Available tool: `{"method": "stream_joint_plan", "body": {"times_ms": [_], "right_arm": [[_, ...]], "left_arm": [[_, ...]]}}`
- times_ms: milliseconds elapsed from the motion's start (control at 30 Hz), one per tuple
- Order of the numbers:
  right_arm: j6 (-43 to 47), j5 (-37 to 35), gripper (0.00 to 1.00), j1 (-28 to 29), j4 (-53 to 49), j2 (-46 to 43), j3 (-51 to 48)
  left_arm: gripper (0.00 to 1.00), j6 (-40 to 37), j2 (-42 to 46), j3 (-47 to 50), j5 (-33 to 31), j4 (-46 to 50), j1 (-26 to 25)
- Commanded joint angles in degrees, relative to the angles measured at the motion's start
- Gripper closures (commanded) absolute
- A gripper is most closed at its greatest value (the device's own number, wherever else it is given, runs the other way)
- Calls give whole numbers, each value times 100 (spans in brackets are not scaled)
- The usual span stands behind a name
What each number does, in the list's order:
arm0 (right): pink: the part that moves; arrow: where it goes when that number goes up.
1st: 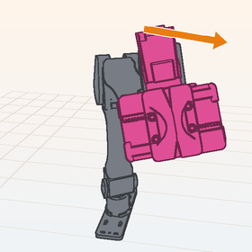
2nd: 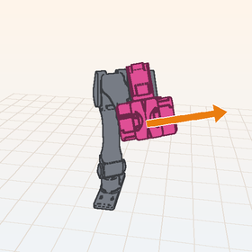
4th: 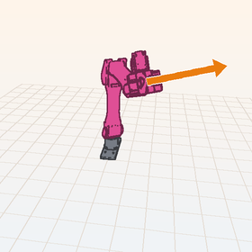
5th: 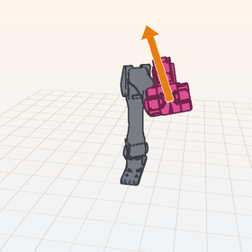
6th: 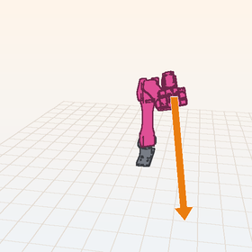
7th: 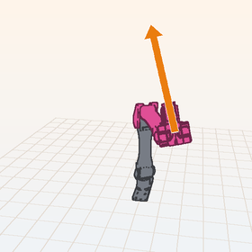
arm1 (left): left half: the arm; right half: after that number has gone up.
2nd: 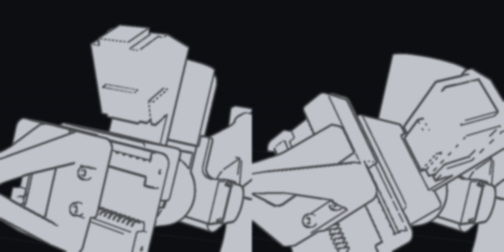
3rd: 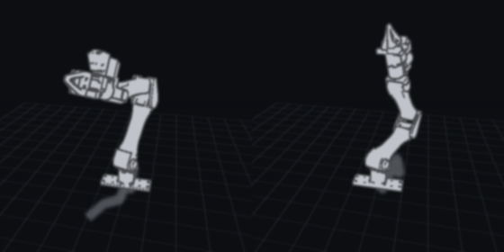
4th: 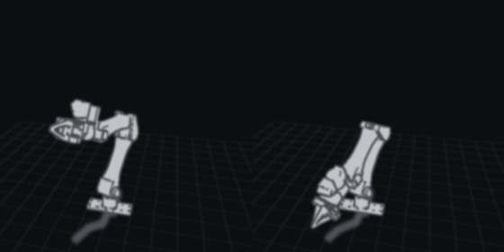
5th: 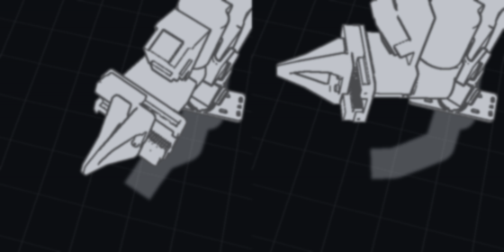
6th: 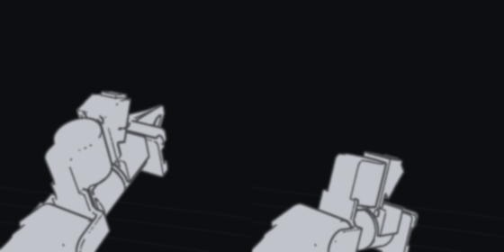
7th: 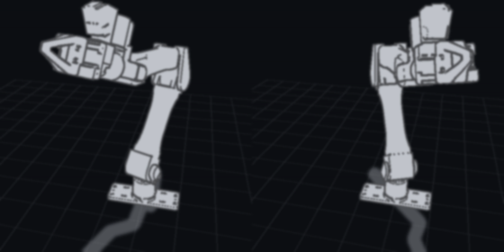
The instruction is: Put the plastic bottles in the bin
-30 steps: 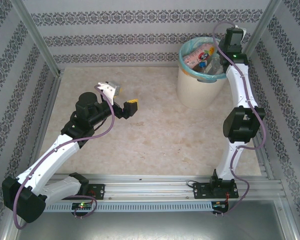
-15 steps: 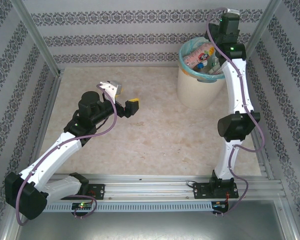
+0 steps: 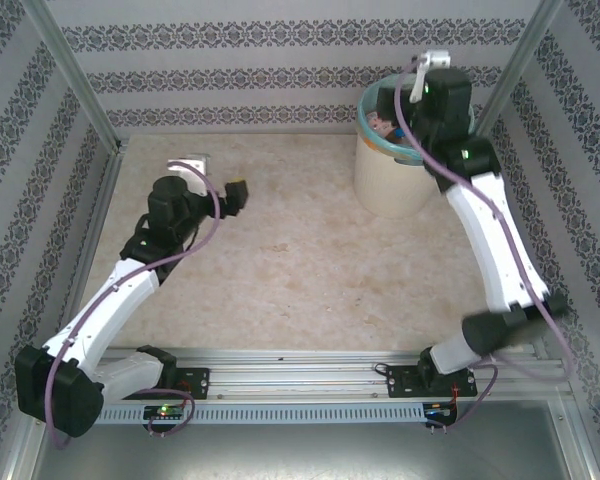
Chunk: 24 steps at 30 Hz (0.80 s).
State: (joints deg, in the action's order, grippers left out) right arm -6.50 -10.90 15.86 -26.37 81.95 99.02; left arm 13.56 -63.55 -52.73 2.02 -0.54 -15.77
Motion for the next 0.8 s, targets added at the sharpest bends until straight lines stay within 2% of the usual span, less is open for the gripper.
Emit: {"method": "stream_joint_plan", "body": {"times_ms": [0, 100, 167, 267, 400, 533, 633, 700, 767], "right_arm": [[187, 613, 20, 24, 1209, -1071, -1942], [439, 619, 17, -61, 2346, -1964, -4013], [618, 594, 16, -275, 2791, -2281, -4980], [840, 733, 16, -654, 3536, -2581, -6208], [1041, 852, 15, -952, 5243, -2728, -7641], [835, 852, 15, -1045, 6071, -1975, -7848], [1005, 928, 15, -1012, 6759, -1238, -7893], [1146, 842, 14, -952, 7127, -1006, -8036], [1057, 857, 14, -1017, 7569, -909, -8297]], "left_arm": [[0, 98, -10, 195, -911, -188, 371], [0, -280, -95, 749, -1868, -745, 475], [0, -403, -166, 1224, -2352, -1236, 480], [1, -673, -280, 2088, -2716, -2347, 498], [2, -1138, -398, 3007, -2982, -3694, 531], [1, -1314, -872, 3260, -2714, -4206, 676], [0, -1502, -1441, 3235, -2232, -4609, 787], [0, -1536, -1842, 3237, -1852, -4882, 899], [0, -1610, -2227, 3385, -1415, -5560, 1017]]}}
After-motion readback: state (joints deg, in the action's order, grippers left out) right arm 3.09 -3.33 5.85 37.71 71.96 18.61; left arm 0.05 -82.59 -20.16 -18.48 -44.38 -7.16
